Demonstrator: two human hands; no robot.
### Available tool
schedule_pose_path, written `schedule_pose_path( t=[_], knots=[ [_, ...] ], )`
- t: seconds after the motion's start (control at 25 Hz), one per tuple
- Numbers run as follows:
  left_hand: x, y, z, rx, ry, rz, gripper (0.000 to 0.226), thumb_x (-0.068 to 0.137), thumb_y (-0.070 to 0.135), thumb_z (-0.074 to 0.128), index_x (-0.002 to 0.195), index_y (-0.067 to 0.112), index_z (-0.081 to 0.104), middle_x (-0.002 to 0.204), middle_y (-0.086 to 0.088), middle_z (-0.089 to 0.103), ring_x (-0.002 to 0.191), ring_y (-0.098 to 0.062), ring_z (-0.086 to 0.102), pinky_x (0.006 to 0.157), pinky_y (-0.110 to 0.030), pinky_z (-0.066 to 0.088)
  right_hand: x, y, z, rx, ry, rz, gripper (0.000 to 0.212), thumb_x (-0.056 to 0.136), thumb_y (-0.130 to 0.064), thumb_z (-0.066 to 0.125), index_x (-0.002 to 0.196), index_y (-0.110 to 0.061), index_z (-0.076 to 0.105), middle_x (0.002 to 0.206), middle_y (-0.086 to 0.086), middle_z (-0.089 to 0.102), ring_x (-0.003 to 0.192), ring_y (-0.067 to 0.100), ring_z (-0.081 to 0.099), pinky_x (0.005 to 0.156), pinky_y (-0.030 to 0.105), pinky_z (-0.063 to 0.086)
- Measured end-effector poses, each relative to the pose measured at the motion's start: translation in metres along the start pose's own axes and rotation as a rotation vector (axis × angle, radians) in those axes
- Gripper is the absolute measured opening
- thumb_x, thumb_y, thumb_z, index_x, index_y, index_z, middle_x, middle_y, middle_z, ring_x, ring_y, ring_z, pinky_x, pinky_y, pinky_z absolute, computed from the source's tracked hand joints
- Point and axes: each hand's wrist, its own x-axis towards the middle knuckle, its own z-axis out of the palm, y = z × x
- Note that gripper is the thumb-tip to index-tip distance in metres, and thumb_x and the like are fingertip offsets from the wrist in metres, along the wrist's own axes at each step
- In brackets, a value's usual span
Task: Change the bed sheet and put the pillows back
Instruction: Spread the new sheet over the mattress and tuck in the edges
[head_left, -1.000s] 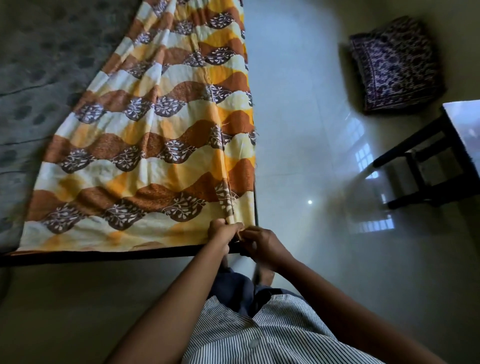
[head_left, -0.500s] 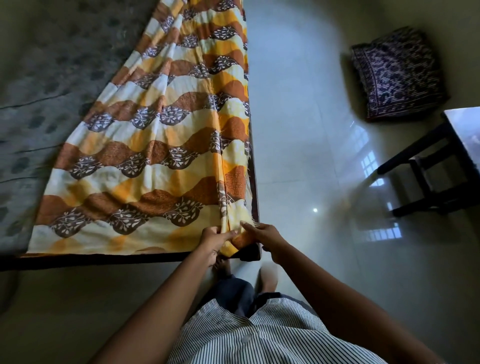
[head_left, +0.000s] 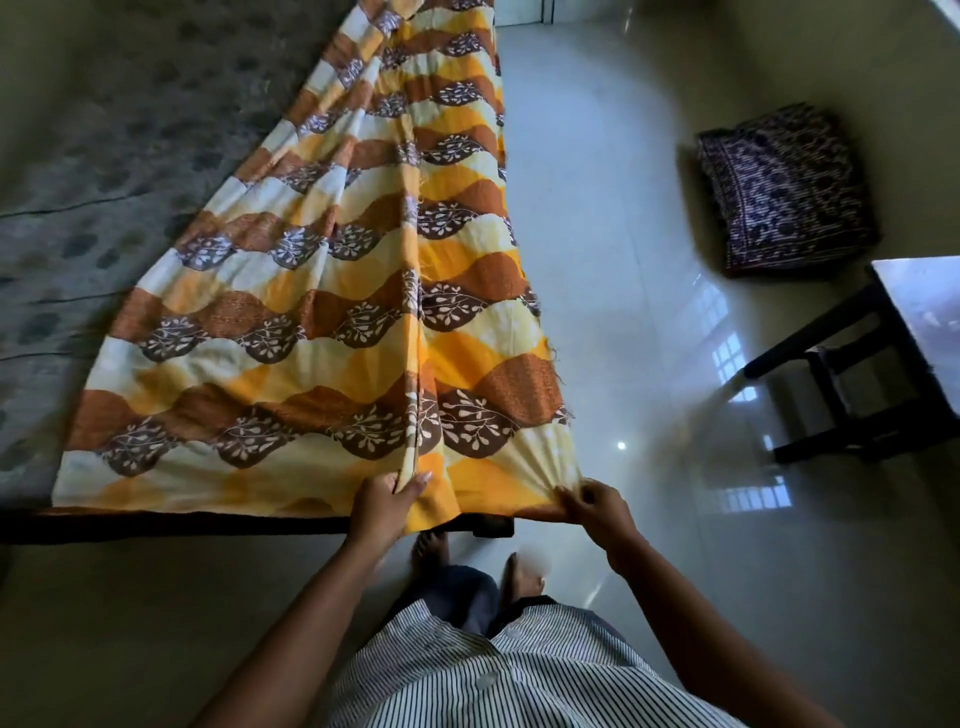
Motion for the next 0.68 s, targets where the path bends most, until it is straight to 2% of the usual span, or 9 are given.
schedule_pose_path(
  t=[0.12, 0.2, 0.32, 0.4, 0.48, 0.52, 0.56, 0.6, 0.68],
  knots=[
    [-0.005, -0.004, -0.006, 0.112, 0.015, 0.057, 0.037, 0.089, 0.026, 0.06, 0.058, 0.015, 0.045, 0.049, 0.006, 0.035, 0.046, -0.009, 0.03, 0.042, -0.019, 0.021, 0.007, 0.009, 0.007, -0.08, 0.047, 0.073, 0.026, 0.089, -0.032, 0.059, 0.076, -0.01, 0.059, 0.072, 0.007, 0.057, 0.071, 0.022, 0.051, 0.059, 0.03, 0.033],
    [-0.005, -0.006, -0.008, 0.139, 0.044, 0.052, 0.041, 0.089, 0.025, 0.06, 0.055, 0.015, 0.04, 0.049, 0.005, 0.034, 0.046, -0.009, 0.03, 0.044, -0.024, 0.021, 0.012, 0.003, 0.007, -0.142, 0.073, 0.089, 0.023, 0.089, -0.03, 0.056, 0.074, -0.011, 0.059, 0.077, 0.01, 0.06, 0.077, 0.025, 0.054, 0.062, 0.03, 0.035],
    [0.0, -0.011, -0.013, 0.15, 0.048, 0.036, 0.037, 0.092, 0.027, 0.056, 0.061, 0.01, 0.045, 0.051, 0.001, 0.036, 0.048, -0.013, 0.032, 0.048, -0.03, 0.022, 0.011, -0.013, 0.014, -0.341, -0.007, 0.057, 0.027, 0.091, -0.028, 0.051, 0.102, -0.008, 0.064, 0.104, 0.014, 0.065, 0.097, 0.031, 0.058, 0.073, 0.029, 0.041],
    [0.004, -0.011, -0.015, 0.186, 0.039, 0.054, 0.038, 0.095, 0.028, 0.049, 0.061, 0.012, 0.043, 0.051, 0.0, 0.036, 0.048, -0.014, 0.032, 0.048, -0.03, 0.021, 0.004, -0.026, 0.021, -0.474, -0.019, -0.076, 0.042, 0.091, -0.032, 0.053, 0.125, -0.007, 0.053, 0.125, 0.015, 0.058, 0.114, 0.032, 0.053, 0.086, 0.031, 0.043],
    [0.004, -0.012, -0.017, 0.226, 0.023, 0.083, 0.041, 0.098, 0.029, 0.043, 0.06, 0.014, 0.04, 0.052, -0.002, 0.038, 0.049, -0.017, 0.036, 0.048, -0.03, 0.024, -0.011, -0.052, 0.034, -0.4, -0.042, -0.223, 0.048, 0.092, -0.031, 0.054, 0.134, -0.009, 0.046, 0.135, 0.012, 0.052, 0.122, 0.029, 0.048, 0.096, 0.032, 0.04],
    [0.001, -0.011, -0.019, 0.232, 0.017, 0.096, 0.039, 0.098, 0.028, 0.041, 0.062, 0.013, 0.044, 0.055, -0.004, 0.044, 0.054, -0.021, 0.043, 0.05, -0.031, 0.028, -0.018, -0.069, 0.043, -0.314, -0.072, -0.277, 0.043, 0.093, -0.031, 0.053, 0.132, -0.011, 0.05, 0.132, 0.01, 0.055, 0.121, 0.026, 0.05, 0.095, 0.031, 0.04],
    [-0.001, -0.012, -0.021, 0.228, 0.011, 0.12, 0.036, 0.099, 0.028, 0.039, 0.071, 0.011, 0.053, 0.065, -0.01, 0.055, 0.066, -0.026, 0.052, 0.057, -0.032, 0.037, -0.025, -0.088, 0.053, -0.242, -0.122, -0.309, 0.039, 0.094, -0.032, 0.051, 0.128, -0.013, 0.055, 0.128, 0.008, 0.059, 0.117, 0.024, 0.054, 0.092, 0.03, 0.042],
    [-0.005, -0.014, -0.025, 0.244, 0.013, 0.166, 0.031, 0.099, 0.026, 0.039, 0.09, 0.006, 0.061, 0.086, -0.015, 0.064, 0.085, -0.03, 0.059, 0.07, -0.033, 0.044, -0.029, -0.105, 0.067, -0.192, -0.179, -0.329, 0.036, 0.094, -0.034, 0.05, 0.123, -0.015, 0.059, 0.122, 0.006, 0.063, 0.112, 0.022, 0.058, 0.089, 0.029, 0.045],
    [-0.012, -0.016, -0.031, 0.393, -0.032, 0.279, 0.032, 0.099, 0.021, 0.038, 0.122, 0.004, 0.053, 0.12, -0.014, 0.059, 0.112, -0.029, 0.054, 0.089, -0.033, 0.042, -0.03, -0.132, 0.095, -0.133, -0.25, -0.35, 0.039, 0.092, -0.041, 0.051, 0.118, -0.015, 0.063, 0.112, 0.006, 0.068, 0.1, 0.02, 0.064, 0.087, 0.036, 0.051]
  ],
)
